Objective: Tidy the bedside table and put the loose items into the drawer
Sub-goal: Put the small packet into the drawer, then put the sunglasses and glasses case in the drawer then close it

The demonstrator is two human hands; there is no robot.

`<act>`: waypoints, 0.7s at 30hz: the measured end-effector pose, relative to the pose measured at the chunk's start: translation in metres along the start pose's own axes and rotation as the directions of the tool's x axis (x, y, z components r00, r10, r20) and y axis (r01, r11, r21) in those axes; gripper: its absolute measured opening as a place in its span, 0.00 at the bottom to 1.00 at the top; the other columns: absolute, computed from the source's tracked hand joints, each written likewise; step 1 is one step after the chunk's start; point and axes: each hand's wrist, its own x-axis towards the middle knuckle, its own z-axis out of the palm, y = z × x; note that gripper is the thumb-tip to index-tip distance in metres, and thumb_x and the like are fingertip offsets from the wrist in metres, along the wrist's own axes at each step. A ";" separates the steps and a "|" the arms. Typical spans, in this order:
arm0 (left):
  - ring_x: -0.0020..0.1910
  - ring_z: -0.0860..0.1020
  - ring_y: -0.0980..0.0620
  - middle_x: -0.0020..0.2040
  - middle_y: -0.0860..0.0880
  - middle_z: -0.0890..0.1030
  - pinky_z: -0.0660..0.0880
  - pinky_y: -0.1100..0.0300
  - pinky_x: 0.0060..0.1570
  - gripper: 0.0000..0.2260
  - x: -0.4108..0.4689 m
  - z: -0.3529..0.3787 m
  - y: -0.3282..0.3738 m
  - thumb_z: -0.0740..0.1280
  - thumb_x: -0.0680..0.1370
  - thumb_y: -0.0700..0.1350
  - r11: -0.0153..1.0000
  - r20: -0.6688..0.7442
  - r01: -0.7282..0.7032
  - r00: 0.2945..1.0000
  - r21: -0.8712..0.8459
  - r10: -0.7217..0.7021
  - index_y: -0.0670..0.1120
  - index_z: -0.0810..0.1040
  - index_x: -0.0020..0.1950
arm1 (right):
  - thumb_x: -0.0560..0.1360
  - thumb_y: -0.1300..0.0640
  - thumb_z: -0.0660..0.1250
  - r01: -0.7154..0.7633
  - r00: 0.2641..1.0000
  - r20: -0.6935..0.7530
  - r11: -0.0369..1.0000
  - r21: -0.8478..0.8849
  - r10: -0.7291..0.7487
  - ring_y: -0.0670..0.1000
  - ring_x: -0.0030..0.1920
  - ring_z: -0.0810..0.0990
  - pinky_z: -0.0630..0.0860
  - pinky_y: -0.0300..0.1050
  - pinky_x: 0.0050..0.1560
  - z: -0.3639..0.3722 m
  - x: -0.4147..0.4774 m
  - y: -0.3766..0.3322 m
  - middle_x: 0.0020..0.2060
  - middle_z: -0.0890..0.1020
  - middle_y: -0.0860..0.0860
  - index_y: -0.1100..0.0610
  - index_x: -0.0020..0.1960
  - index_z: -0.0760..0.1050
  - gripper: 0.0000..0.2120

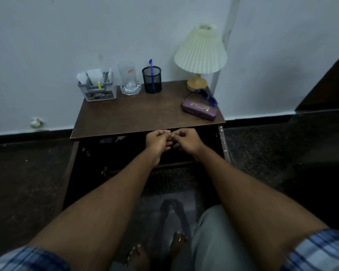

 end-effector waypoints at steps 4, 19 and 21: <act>0.35 0.81 0.55 0.40 0.48 0.83 0.77 0.65 0.33 0.04 -0.013 0.017 0.021 0.67 0.80 0.39 0.998 0.083 -0.058 0.995 0.008 0.058 0.47 0.79 0.48 | 0.81 0.60 0.67 0.060 0.997 -0.043 0.998 0.023 -0.059 0.48 0.32 0.76 0.72 0.31 0.28 -0.027 -0.016 -0.017 0.44 0.82 0.59 0.68 0.58 0.80 0.12; 0.43 0.81 0.53 0.43 0.50 0.82 0.80 0.58 0.45 0.08 0.011 0.048 0.036 0.68 0.80 0.38 0.968 0.087 -0.205 0.977 0.141 0.194 0.50 0.82 0.45 | 0.77 0.58 0.72 0.140 0.967 -0.190 0.976 -0.167 -0.171 0.50 0.42 0.84 0.81 0.38 0.39 -0.105 0.026 -0.027 0.43 0.86 0.52 0.56 0.47 0.84 0.03; 0.46 0.81 0.52 0.43 0.50 0.83 0.81 0.53 0.51 0.08 0.020 0.051 0.035 0.69 0.79 0.39 0.961 0.072 -0.220 0.975 0.166 0.211 0.51 0.82 0.44 | 0.77 0.58 0.72 0.149 0.953 -0.238 0.974 -0.173 -0.188 0.51 0.47 0.85 0.83 0.47 0.51 -0.113 0.037 -0.025 0.44 0.86 0.51 0.54 0.46 0.84 0.02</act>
